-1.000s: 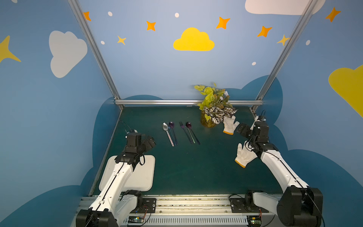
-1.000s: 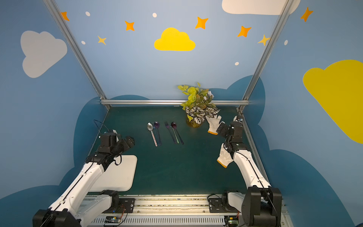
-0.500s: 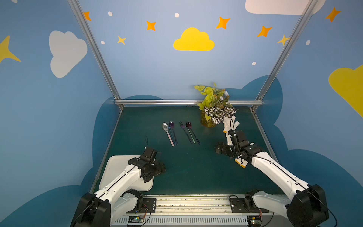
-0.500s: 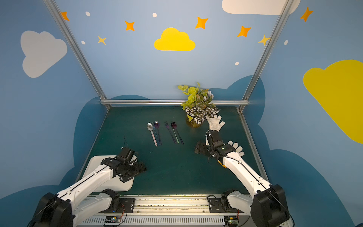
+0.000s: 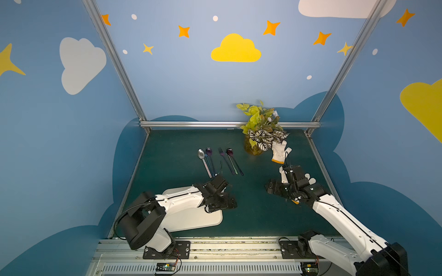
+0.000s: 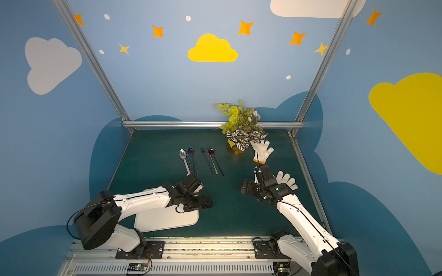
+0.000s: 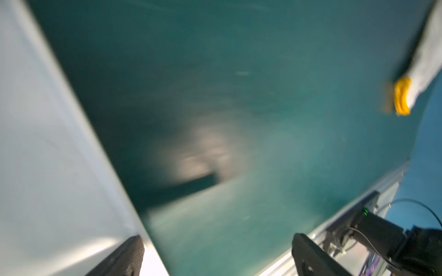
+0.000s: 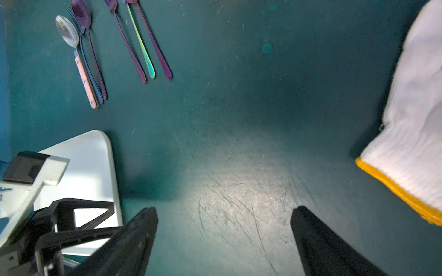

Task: Set the spoon and fork side by side
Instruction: Move the tray to the center of the board.

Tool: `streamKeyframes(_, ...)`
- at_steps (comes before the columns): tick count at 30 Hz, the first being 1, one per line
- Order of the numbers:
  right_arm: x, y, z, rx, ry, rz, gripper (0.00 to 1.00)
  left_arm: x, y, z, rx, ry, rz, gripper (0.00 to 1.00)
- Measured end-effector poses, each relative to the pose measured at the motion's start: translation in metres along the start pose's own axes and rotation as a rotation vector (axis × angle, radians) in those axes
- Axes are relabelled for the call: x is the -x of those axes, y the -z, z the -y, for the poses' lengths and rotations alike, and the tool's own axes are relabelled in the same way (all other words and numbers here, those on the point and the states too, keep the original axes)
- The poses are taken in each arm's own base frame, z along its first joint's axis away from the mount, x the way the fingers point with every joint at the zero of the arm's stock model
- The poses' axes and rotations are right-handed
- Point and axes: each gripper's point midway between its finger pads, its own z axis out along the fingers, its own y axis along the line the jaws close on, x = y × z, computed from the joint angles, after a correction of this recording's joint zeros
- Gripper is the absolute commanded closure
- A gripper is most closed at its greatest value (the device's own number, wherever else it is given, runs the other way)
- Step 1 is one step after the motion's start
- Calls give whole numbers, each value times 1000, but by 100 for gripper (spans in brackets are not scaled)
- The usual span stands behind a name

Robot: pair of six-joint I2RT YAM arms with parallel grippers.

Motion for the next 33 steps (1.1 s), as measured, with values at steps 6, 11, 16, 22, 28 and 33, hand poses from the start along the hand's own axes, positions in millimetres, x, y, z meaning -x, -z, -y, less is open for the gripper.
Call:
streamKeyframes(6, -16, -16, -12, -15, 54, -92, 12, 10, 9, 28, -38, -78, 4, 0)
streamKeyframes(11, -36, -35, -49, -5, 147, -199, 14, 32, 52, 22, 35, -119, 75, 0)
streamKeyframes(16, -53, -58, -96, 5, 214, -266, 16, 66, 124, -25, 150, -39, 247, 0)
streamKeyframes(22, -64, -90, -181, 58, 297, -321, 21, 58, 188, -95, 299, 92, 411, 0)
streamKeyframes(28, -86, -130, -226, 74, 319, -389, 37, 28, 198, -127, 359, 132, 419, 0)
streamKeyframes(33, -104, -146, -210, -1, 303, -446, 39, 7, 194, -138, 378, 137, 390, 0)
